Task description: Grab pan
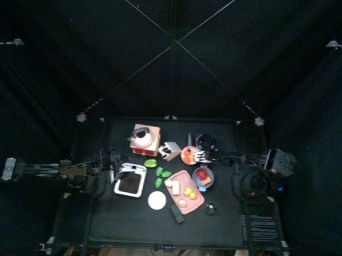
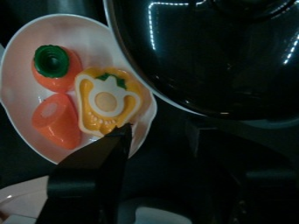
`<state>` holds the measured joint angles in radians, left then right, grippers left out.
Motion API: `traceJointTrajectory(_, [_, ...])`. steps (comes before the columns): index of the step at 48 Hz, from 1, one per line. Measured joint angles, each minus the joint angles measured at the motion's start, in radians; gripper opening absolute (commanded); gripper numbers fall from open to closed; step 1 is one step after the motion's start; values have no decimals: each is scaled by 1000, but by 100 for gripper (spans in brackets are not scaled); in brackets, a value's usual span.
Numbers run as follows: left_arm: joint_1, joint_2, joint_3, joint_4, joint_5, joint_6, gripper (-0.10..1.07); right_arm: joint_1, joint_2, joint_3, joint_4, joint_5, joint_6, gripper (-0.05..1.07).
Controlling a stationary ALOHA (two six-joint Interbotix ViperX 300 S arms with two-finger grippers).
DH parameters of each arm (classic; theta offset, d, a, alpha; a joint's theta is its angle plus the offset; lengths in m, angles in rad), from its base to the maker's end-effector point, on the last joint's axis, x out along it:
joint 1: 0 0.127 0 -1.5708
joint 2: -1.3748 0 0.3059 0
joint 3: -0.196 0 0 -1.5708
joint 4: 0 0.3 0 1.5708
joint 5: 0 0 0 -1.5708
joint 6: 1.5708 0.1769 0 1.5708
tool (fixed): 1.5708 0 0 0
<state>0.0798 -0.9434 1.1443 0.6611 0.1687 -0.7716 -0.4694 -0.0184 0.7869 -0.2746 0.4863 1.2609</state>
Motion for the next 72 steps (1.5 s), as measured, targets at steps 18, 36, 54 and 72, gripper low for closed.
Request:
traceJointTrajectory(18, [2, 0, 2, 0, 0, 0, 99, 0, 29, -23, 2, -3, 2, 47])
traceJointTrajectory(36, [2, 0, 2, 0, 0, 0, 99, -8, 11, -35, 8, 0, 2, 21])
traceJointTrajectory(54, [2, 0, 2, -8, 0, 0, 99, -46, -66, -44, 55, 2, -2, 15])
traceJointTrajectory(72, [2, 0, 3, -11, 0, -2, 99, -55, -123, -35, 61, 3, -2, 14])
